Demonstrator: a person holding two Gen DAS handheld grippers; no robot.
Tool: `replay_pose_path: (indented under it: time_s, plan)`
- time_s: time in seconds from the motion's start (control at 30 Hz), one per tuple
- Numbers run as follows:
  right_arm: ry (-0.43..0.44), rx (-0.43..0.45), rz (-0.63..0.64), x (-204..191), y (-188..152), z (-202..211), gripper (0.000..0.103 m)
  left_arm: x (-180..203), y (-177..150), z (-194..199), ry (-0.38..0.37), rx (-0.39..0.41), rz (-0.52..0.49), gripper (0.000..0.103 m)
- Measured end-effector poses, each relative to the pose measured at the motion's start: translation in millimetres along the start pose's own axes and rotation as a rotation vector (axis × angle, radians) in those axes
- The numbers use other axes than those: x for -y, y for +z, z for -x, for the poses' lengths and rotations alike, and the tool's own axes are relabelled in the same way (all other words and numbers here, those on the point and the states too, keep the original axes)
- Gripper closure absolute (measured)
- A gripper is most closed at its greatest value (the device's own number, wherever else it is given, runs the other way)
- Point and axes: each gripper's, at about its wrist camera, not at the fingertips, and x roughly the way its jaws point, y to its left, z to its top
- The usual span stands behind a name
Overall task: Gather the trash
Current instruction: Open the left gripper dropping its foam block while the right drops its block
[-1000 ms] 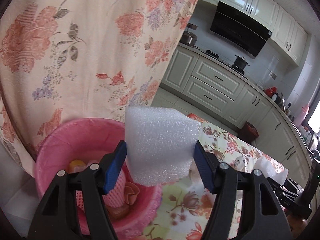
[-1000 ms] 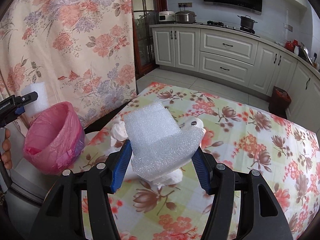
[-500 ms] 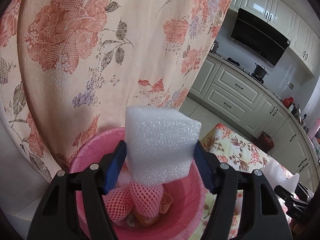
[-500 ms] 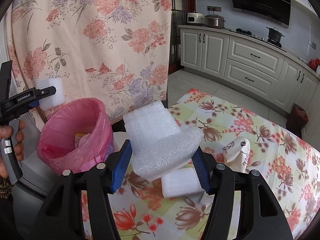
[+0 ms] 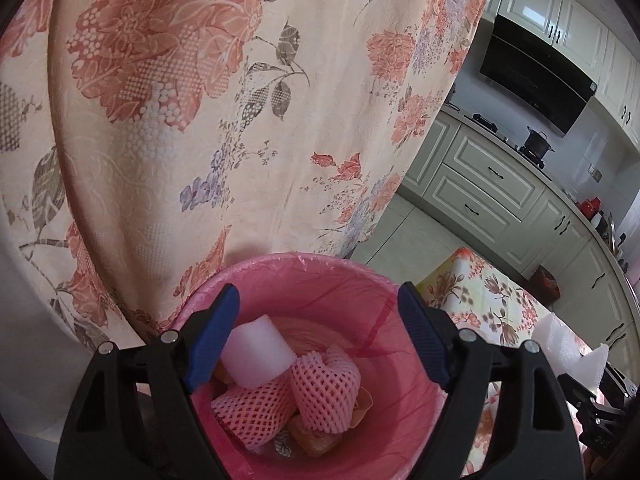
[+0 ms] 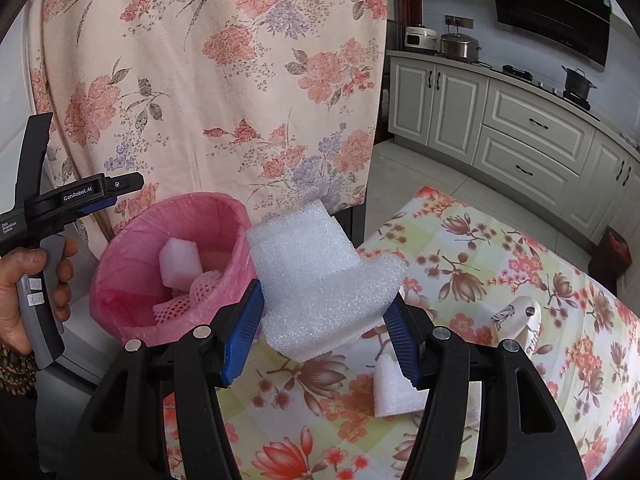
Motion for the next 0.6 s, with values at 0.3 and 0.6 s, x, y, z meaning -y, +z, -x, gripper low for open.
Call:
replay_pose_path:
  time_s: [0.3, 0.6]
  plan:
    - [0.078, -0.004, 0.072, -44.1, 21.5, -21.2, 0.046, -9.2, -0.3, 25.3, -0.009, 0.038, 0.015, 0.024]
    - [0.159, -0.026, 0.115, -87.7, 28.0, -39.6, 0.046, -13.9, 4.9, 44.4, -0.031, 0.075, 0.032, 0.024]
